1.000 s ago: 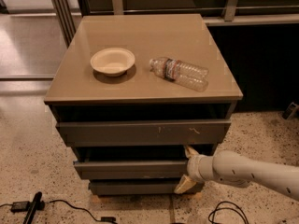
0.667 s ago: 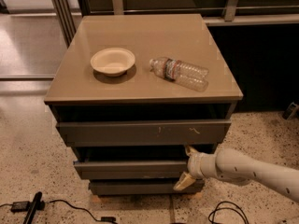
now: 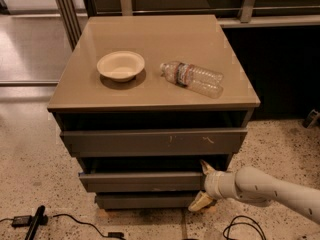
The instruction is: Open middle drawer
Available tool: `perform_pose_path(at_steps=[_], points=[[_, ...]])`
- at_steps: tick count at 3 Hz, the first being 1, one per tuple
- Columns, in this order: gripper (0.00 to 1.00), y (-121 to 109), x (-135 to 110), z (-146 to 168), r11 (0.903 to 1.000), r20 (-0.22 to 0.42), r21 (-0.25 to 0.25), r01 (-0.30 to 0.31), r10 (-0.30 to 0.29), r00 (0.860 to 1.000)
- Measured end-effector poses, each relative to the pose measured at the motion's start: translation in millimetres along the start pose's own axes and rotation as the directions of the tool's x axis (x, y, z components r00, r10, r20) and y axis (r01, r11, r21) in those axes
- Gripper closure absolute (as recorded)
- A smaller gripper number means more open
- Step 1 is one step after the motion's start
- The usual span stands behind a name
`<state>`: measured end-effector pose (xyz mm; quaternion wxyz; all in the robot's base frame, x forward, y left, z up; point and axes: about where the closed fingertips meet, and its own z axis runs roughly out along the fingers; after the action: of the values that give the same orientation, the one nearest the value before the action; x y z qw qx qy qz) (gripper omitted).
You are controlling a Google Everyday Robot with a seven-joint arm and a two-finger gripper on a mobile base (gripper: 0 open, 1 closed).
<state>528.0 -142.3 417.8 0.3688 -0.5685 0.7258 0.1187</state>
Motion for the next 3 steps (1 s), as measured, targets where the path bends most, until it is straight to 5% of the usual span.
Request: perform_pose_path(at_steps=[1,2,3], points=[[0.0,1.7,2.8,0.0,1.0,0.0,-0.001,-0.007,0.007,1.0],[0.19,1.7,2.8,0.0,1.0,0.0,-0.001,-0.007,0.007,1.0],[0.5,1.7,2.8,0.1,1.0,0.0,-0.001,-0.007,0.007,1.0]])
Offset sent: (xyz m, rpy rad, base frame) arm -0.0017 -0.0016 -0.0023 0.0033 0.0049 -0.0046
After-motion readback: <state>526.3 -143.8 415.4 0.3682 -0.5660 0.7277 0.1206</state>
